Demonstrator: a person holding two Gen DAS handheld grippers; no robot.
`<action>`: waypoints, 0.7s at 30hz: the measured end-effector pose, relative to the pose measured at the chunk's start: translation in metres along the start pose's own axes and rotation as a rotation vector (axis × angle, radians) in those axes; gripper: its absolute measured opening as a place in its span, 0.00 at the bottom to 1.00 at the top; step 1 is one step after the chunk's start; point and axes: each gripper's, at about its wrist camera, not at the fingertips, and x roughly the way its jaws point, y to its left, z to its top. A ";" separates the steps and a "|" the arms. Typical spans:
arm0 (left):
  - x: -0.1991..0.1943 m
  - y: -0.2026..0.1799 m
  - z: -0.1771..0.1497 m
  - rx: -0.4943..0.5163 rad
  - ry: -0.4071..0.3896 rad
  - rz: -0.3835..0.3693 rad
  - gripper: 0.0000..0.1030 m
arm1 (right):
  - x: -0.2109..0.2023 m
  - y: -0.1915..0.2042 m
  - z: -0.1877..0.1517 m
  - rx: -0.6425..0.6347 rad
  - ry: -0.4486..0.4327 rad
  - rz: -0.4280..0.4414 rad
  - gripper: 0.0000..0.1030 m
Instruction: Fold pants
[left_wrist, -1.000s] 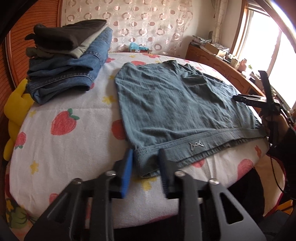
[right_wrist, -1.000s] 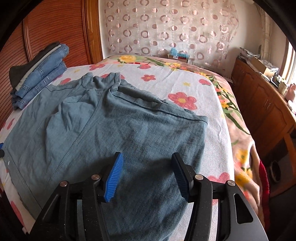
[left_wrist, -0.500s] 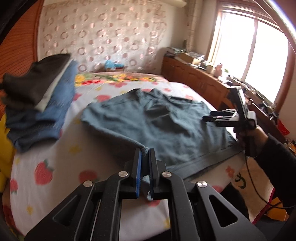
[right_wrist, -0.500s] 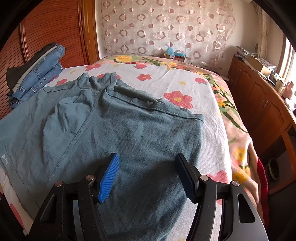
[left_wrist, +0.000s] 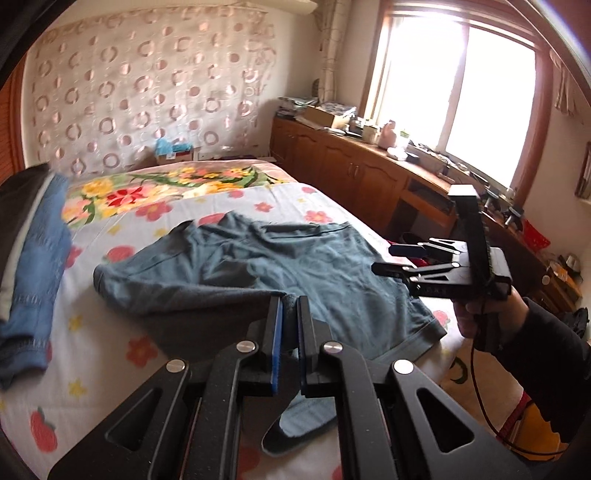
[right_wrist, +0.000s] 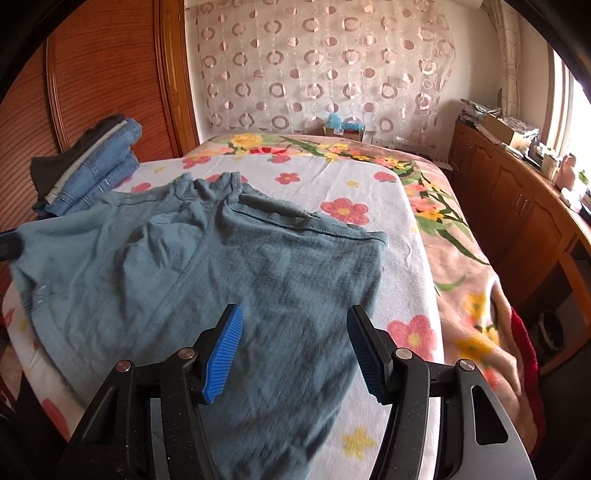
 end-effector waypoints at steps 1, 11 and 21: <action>0.002 -0.002 0.002 0.002 0.002 -0.005 0.08 | -0.002 0.000 -0.002 0.004 -0.008 0.002 0.60; 0.015 0.004 -0.004 -0.014 0.037 0.066 0.27 | 0.000 0.013 -0.016 0.026 -0.017 0.024 0.60; 0.013 0.029 -0.031 -0.057 0.087 0.115 0.51 | 0.006 0.028 -0.014 0.045 -0.013 0.072 0.60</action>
